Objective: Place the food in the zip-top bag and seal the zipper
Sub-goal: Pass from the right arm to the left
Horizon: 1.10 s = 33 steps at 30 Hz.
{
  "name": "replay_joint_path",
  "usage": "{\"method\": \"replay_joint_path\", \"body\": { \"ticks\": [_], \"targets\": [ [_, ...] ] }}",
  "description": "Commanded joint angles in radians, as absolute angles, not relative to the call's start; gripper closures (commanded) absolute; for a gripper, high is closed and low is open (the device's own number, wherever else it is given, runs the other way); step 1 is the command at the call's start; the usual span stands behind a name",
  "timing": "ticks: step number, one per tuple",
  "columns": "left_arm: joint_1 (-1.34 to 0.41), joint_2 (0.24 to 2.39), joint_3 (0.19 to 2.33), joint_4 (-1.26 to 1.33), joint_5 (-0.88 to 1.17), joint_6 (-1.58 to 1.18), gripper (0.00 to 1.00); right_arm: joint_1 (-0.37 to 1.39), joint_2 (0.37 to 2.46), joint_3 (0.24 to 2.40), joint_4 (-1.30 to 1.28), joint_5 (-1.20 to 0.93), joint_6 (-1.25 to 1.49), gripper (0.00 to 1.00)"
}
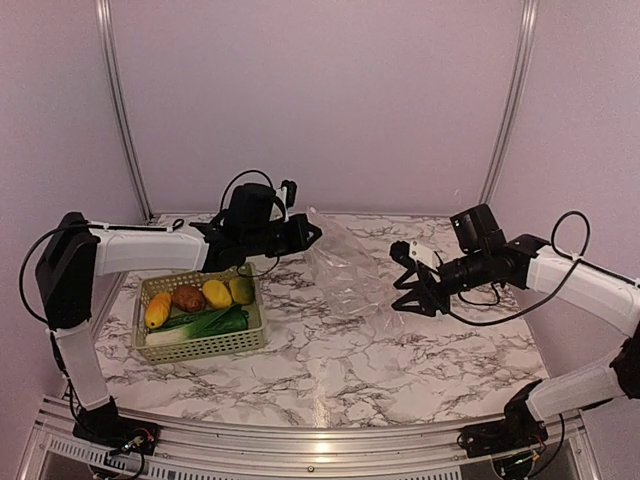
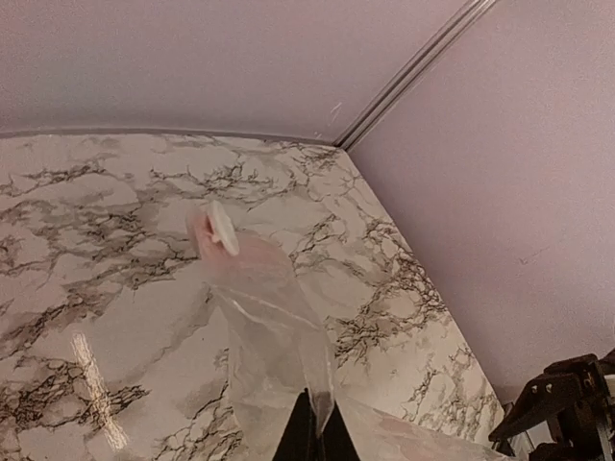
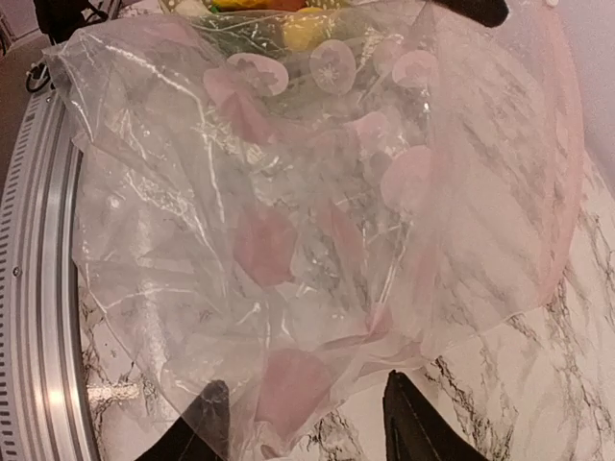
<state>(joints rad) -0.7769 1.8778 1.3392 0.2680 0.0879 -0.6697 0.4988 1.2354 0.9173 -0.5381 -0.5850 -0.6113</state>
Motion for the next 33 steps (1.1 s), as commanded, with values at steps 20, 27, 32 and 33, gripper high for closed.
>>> {"method": "replay_joint_path", "body": {
  "ticks": [20,27,32,33],
  "targets": [
    [-0.801,1.597,1.345,0.107,0.517,0.370,1.00,0.238,1.389,1.492,-1.125,-0.950,-0.864,0.31],
    [-0.823,1.606,1.351,0.121,0.611,0.403,1.00,0.238,1.443,1.592,-1.014,-0.991,-0.720,0.32],
    [-0.822,1.637,1.371,0.234,0.255,0.264,1.00,0.229,1.482,1.791,-1.220,-1.024,-0.892,0.28],
    [-0.812,1.650,1.395,0.243,0.122,0.241,1.00,0.231,1.462,1.767,-1.219,-1.001,-0.897,0.26]
  ]
}}
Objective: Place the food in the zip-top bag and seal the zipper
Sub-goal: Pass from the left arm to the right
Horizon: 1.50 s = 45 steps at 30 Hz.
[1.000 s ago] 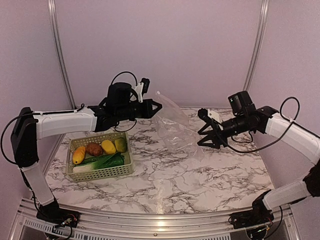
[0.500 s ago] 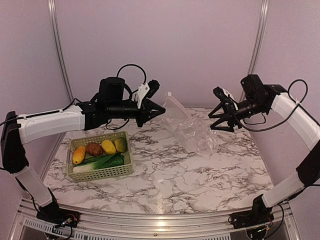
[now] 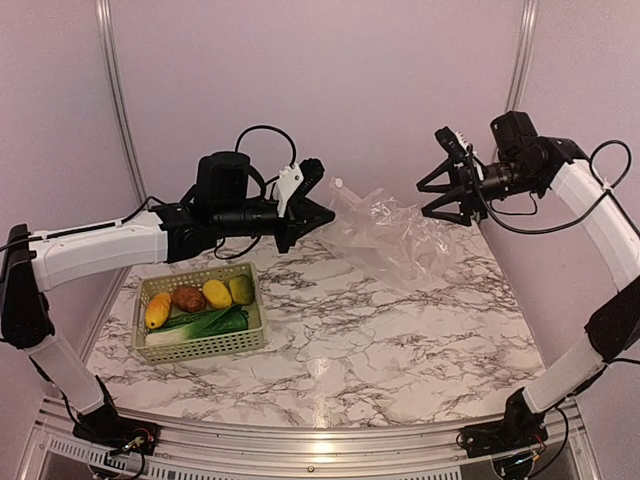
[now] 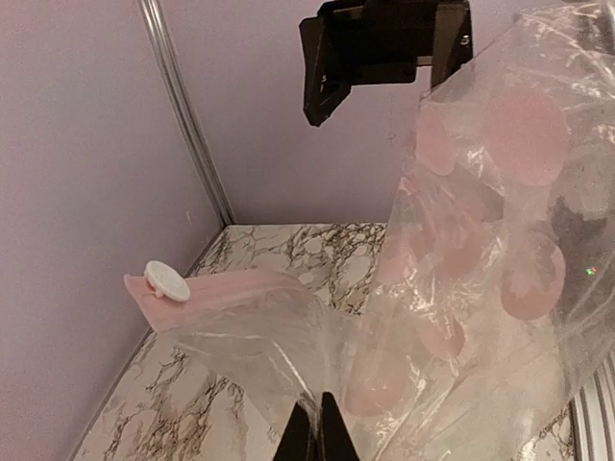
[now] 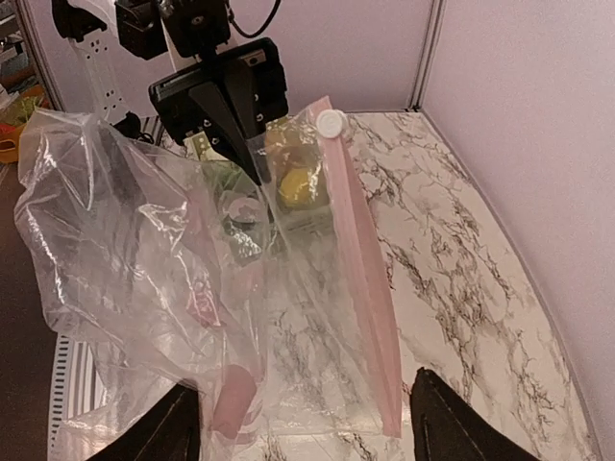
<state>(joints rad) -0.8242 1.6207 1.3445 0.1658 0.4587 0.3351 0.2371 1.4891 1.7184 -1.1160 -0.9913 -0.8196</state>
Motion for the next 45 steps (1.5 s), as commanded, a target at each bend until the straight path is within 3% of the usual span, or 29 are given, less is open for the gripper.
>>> {"method": "replay_joint_path", "body": {
  "ticks": [1,4,7,12,16,18,21,33,41,45],
  "targets": [
    [-0.799,1.657,1.407,0.248,0.041,0.222,1.00,0.235,1.437,1.750,-1.224,-0.982,-0.909,0.24],
    [-0.736,1.687,1.455,0.271,-0.103,0.164,1.00,0.238,1.335,1.622,-1.245,-0.956,-0.959,0.23],
    [-0.695,1.707,1.484,0.264,-0.112,0.174,1.00,0.239,1.209,1.483,-1.203,-0.938,-0.953,0.21],
    [-0.706,1.658,1.418,0.231,0.394,0.306,1.00,0.239,1.074,1.335,-0.890,-0.795,-0.703,0.23],
    [-0.756,1.608,1.385,0.143,0.537,0.383,1.00,0.239,1.147,1.382,-0.778,-0.736,-0.617,0.30],
    [-0.792,1.587,1.381,0.064,0.544,0.453,1.00,0.239,1.191,1.402,-0.726,-0.722,-0.581,0.37],
    [-0.839,1.543,1.363,-0.013,0.539,0.516,1.00,0.238,1.232,1.404,-0.679,-0.737,-0.582,0.41],
    [-0.958,1.487,1.299,-0.071,0.503,0.517,1.00,0.353,1.254,1.312,-0.875,-0.890,-0.807,0.37],
    [-0.968,1.494,1.289,-0.029,0.507,0.495,1.00,0.422,1.282,1.251,-0.897,-0.887,-0.817,0.39],
    [-0.971,1.498,1.290,-0.019,0.515,0.491,1.00,0.434,1.311,1.230,-0.875,-0.869,-0.800,0.46]
  ]
}}
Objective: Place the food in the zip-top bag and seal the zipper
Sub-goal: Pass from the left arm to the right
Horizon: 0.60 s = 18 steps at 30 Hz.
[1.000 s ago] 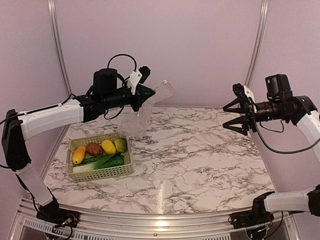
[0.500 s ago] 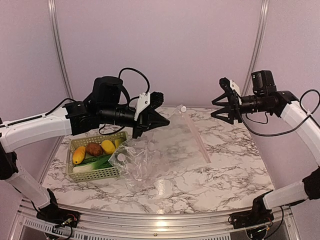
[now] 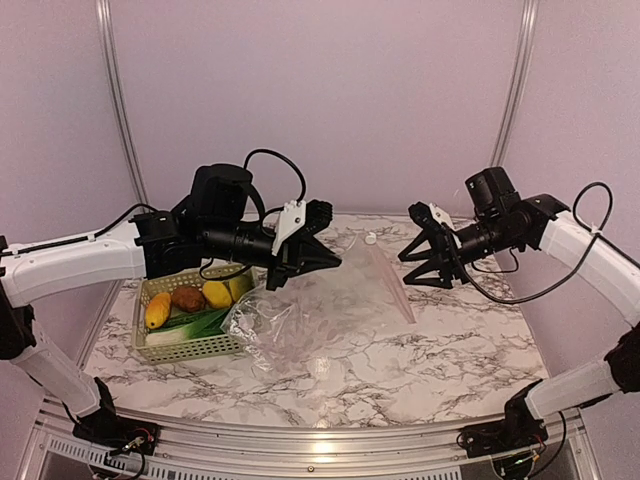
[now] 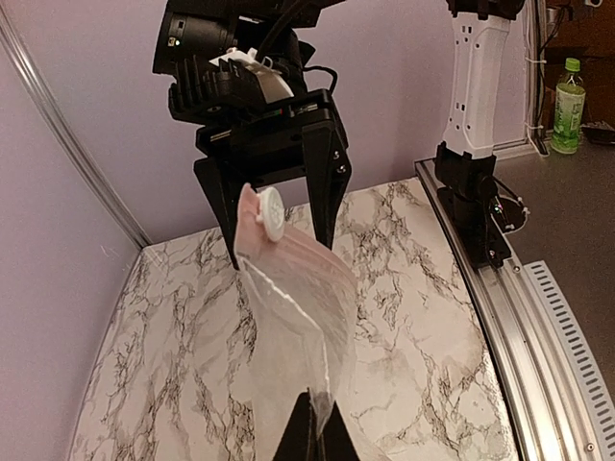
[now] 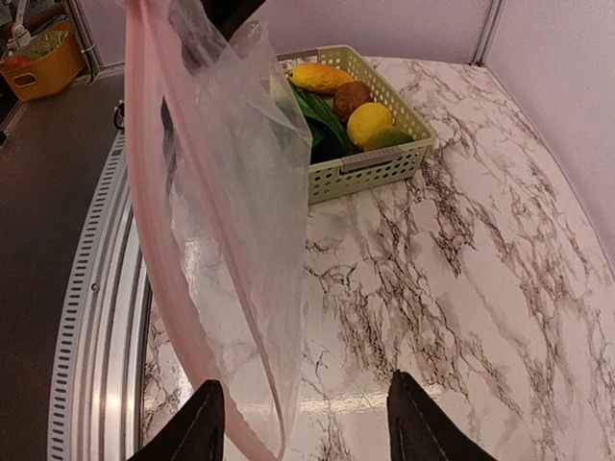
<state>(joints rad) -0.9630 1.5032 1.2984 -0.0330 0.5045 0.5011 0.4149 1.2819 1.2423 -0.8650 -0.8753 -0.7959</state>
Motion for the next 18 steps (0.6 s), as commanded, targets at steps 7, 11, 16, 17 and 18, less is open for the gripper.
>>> {"method": "replay_joint_path", "body": {
  "ticks": [7,11,16,17,18],
  "targets": [
    [-0.971,1.518,1.311,-0.020,0.519,0.499,1.00,0.439,1.351,1.228,-0.829,-0.893,-0.774,0.59],
    [-0.971,1.532,1.321,-0.020,0.519,0.504,1.00,0.439,1.374,1.225,-0.825,-0.913,-0.777,0.72],
    [-0.971,1.551,1.322,-0.009,0.516,0.498,1.00,0.439,1.379,1.214,-0.824,-0.945,-0.782,0.75],
    [-0.971,1.554,1.321,0.019,0.511,0.495,1.00,0.438,1.379,1.210,-0.823,-0.946,-0.782,0.79],
    [-0.971,1.560,1.322,0.028,0.505,0.492,1.00,0.439,1.379,1.208,-0.822,-0.947,-0.782,0.84]
  ]
}}
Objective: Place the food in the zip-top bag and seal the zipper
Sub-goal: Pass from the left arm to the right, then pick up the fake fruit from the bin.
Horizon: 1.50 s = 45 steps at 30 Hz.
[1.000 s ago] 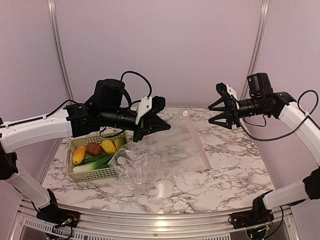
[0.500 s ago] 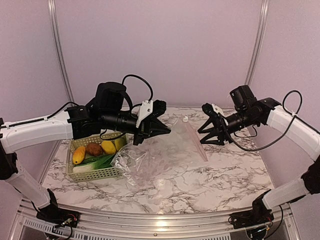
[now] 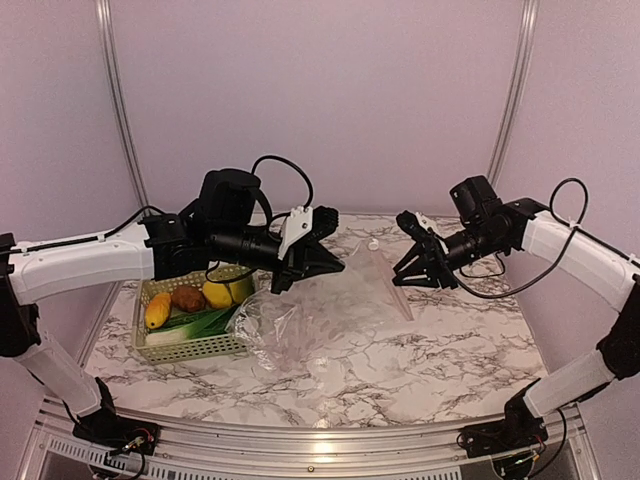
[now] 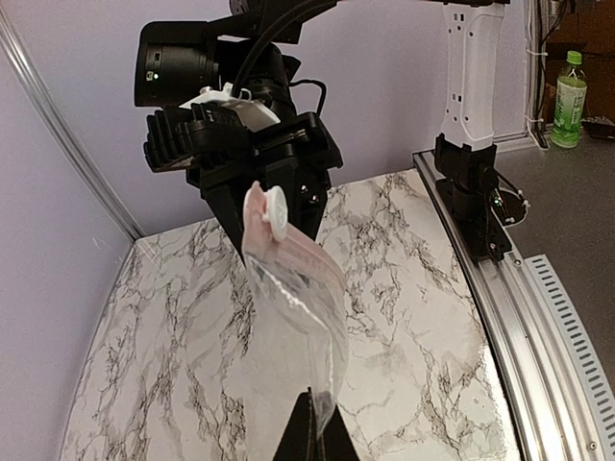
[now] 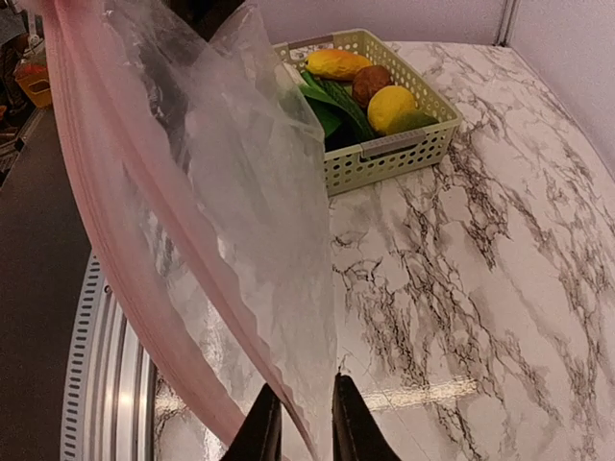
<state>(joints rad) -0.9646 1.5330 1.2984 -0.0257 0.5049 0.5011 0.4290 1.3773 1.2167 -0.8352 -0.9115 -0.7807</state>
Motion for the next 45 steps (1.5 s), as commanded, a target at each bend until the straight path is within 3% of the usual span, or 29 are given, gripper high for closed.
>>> {"method": "replay_joint_path", "body": {
  "ticks": [1,2,4,7,8,13,17,21,31,40,45],
  "targets": [
    [-0.971,1.564,1.324,0.037,0.499,0.490,1.00,0.438,1.381,1.207,-0.823,-0.947,-0.782,0.91],
    [-0.971,1.570,1.325,0.048,0.491,0.485,1.00,0.439,1.385,1.209,-0.824,-0.947,-0.782,0.98],
    [-0.969,1.578,1.320,0.081,0.456,0.468,0.98,0.436,1.393,1.217,-0.827,-0.944,-0.778,1.00],
    [-0.970,1.583,1.301,0.174,0.249,0.384,0.51,0.366,1.422,1.263,-0.799,-0.933,-0.716,1.00],
    [-0.969,1.580,1.290,0.210,0.160,0.359,0.41,0.318,1.441,1.297,-0.796,-0.927,-0.699,1.00],
    [-0.969,1.508,1.186,0.371,-0.161,0.320,0.24,0.026,1.570,1.574,-0.693,-0.837,-0.451,1.00],
    [-0.969,1.466,1.133,0.379,-0.238,0.263,0.23,-0.029,1.527,1.545,-0.485,-0.693,-0.316,1.00],
    [-0.970,1.445,1.101,0.329,-0.328,0.111,0.25,0.131,1.479,1.413,-0.433,-0.527,-0.328,1.00],
    [-0.967,1.360,1.066,-0.056,-0.609,-0.217,0.29,0.288,1.560,1.279,-0.506,-0.617,-0.295,1.00],
    [-0.913,1.343,1.055,-0.378,-0.535,-0.415,0.24,0.295,1.604,1.307,-0.513,-0.690,-0.282,1.00],
    [-0.873,1.349,1.034,-0.475,-0.491,-0.470,0.24,0.271,1.611,1.380,-0.540,-0.610,-0.283,1.00]
  ]
}}
